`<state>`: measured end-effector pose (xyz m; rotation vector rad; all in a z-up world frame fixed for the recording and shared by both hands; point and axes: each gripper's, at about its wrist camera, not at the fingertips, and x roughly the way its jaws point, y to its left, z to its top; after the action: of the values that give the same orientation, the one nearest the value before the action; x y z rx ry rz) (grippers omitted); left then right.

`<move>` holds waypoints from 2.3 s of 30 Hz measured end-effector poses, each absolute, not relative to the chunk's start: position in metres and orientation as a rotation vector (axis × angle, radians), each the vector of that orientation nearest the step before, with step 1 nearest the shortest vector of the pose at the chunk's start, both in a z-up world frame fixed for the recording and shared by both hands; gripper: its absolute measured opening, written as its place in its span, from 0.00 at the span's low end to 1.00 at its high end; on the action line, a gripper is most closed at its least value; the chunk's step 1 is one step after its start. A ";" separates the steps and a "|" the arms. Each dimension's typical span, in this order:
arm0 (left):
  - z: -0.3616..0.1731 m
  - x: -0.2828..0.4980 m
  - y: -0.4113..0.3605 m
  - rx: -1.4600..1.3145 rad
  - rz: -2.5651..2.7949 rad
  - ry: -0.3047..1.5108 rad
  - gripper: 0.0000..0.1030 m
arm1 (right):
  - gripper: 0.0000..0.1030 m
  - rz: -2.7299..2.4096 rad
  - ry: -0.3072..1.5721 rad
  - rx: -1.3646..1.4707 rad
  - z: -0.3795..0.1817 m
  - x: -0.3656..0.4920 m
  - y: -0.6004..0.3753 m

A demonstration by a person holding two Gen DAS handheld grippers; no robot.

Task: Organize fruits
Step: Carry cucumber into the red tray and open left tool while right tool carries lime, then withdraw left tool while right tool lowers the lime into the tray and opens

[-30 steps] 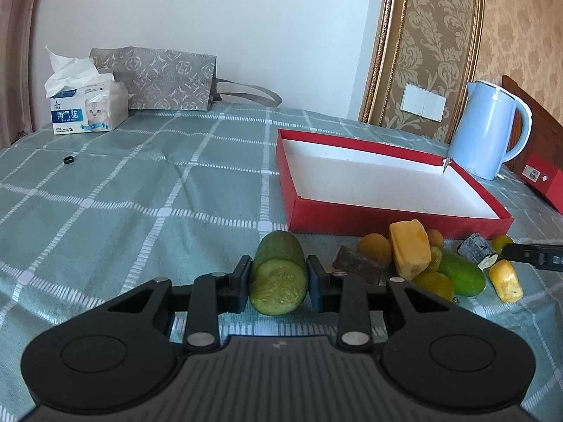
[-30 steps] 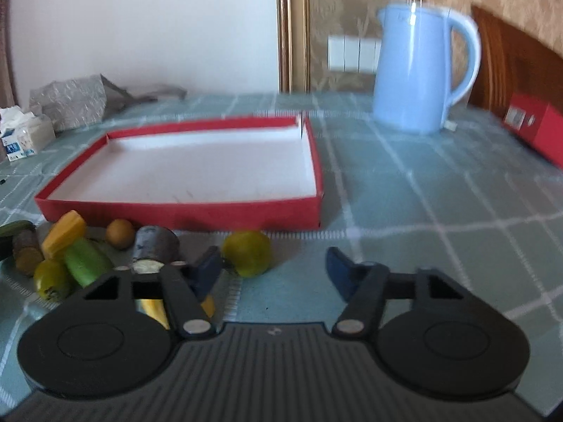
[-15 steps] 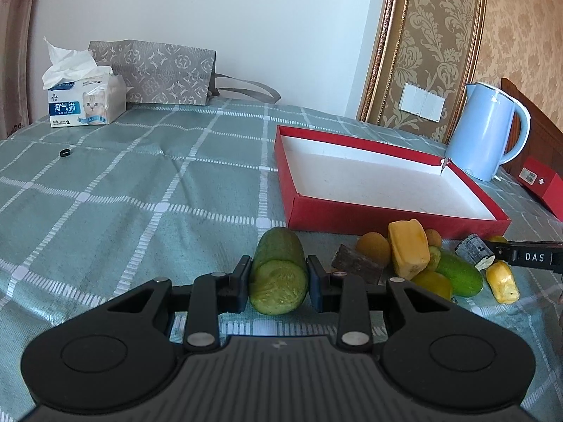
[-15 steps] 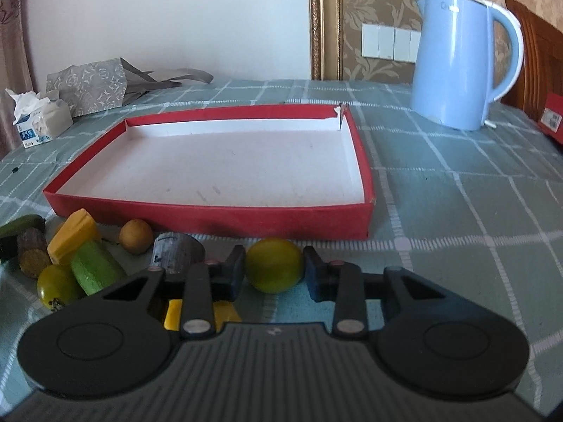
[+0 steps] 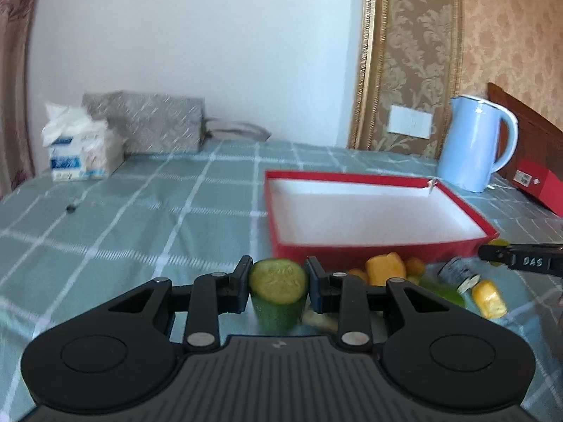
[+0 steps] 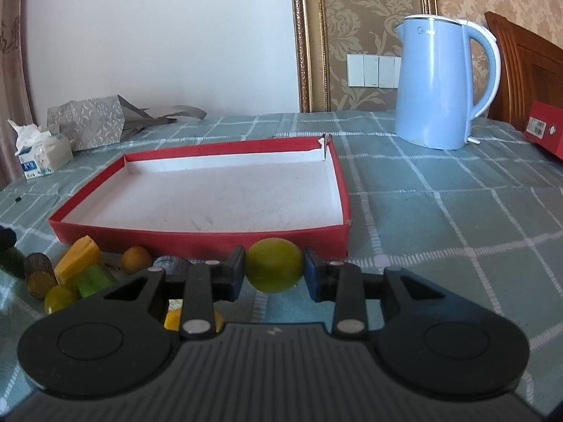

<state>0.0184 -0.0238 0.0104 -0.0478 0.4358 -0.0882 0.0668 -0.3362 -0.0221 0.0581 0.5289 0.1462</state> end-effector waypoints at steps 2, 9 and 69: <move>0.017 0.026 -0.035 -0.017 -0.107 0.423 0.31 | 0.32 0.143 0.522 0.053 -0.022 0.066 -0.335; 0.041 0.078 -0.079 0.042 -0.190 0.397 0.31 | 0.32 0.123 0.506 0.042 -0.022 0.063 -0.336; -0.011 0.045 0.002 -0.191 0.021 0.474 0.92 | 0.32 0.110 0.438 -0.030 0.000 0.110 -0.312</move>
<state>0.0451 0.0021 -0.0107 -0.1910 0.4737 0.0209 0.1101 -0.3124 0.0004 -0.0300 0.4380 0.1101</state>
